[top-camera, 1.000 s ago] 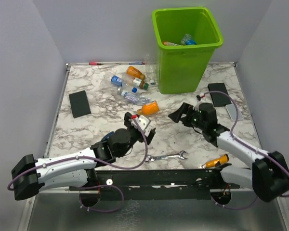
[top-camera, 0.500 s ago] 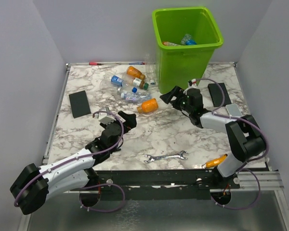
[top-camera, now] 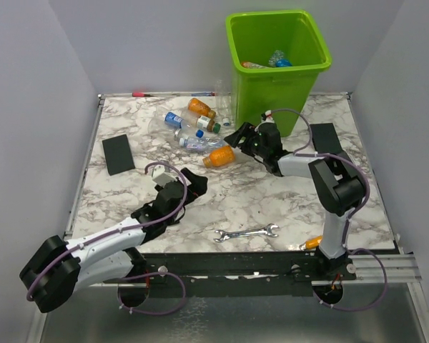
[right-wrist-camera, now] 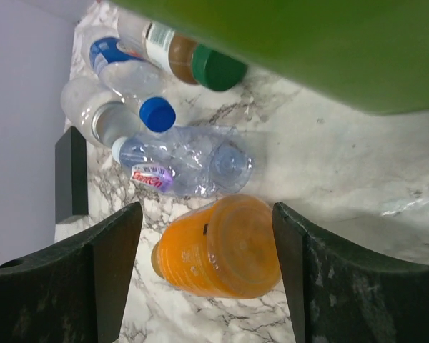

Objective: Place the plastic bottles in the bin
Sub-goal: Pick up the plastic bottle at the center of the board.

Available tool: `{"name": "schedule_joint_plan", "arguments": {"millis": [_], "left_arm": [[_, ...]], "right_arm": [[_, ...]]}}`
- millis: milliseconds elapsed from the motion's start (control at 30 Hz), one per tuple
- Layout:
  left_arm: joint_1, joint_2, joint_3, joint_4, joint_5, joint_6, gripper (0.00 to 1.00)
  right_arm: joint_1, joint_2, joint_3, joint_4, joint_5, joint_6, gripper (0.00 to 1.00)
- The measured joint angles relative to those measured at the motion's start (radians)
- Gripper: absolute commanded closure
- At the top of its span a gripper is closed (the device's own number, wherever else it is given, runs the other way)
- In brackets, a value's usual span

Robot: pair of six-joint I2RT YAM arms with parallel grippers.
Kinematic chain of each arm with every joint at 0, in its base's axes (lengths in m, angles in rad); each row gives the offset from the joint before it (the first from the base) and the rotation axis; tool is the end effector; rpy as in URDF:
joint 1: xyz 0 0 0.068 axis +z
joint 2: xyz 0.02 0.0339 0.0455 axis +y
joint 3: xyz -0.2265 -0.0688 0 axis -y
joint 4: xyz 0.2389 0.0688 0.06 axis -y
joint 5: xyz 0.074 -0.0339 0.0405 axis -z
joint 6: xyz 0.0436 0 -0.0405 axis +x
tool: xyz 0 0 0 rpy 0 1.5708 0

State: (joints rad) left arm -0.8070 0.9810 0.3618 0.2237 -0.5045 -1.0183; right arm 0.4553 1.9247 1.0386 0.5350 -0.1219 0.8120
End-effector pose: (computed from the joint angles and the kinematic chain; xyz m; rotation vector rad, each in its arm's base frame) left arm 0.1722 -0.1493 0.1687 -0.5400 1.9089 -0.7222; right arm 0.3625 0.1834 0.1385 0.2764 2.0235 0.9445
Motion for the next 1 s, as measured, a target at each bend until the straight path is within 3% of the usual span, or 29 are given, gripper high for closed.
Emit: {"name": "schedule_joint_plan", "arguments": {"millis": [233,467,767,900,1000], "left_arm": [[0.001,0.083,-0.001,0.009,0.061,-0.008,0.02],[0.01,0.189,0.004,0.069,0.122,-0.008,0.03],[0.04,0.297,0.058,0.118,0.173,0.012,0.02],[0.049,0.294,0.057,0.127,0.175,0.014,0.02],[0.053,0.281,0.056,0.127,0.176,0.01,0.03]], "right_arm": [[0.049,0.023,-0.028,0.017,-0.001,0.04,0.38],[0.073,-0.076,-0.27,0.133,-0.013,0.141,0.39],[0.158,-0.338,-0.554,0.105,-0.009,0.194,0.2],[0.152,-0.487,-0.539,0.011,0.07,0.105,0.29],[0.143,-0.488,-0.454,-0.026,0.129,0.021,0.41]]}}
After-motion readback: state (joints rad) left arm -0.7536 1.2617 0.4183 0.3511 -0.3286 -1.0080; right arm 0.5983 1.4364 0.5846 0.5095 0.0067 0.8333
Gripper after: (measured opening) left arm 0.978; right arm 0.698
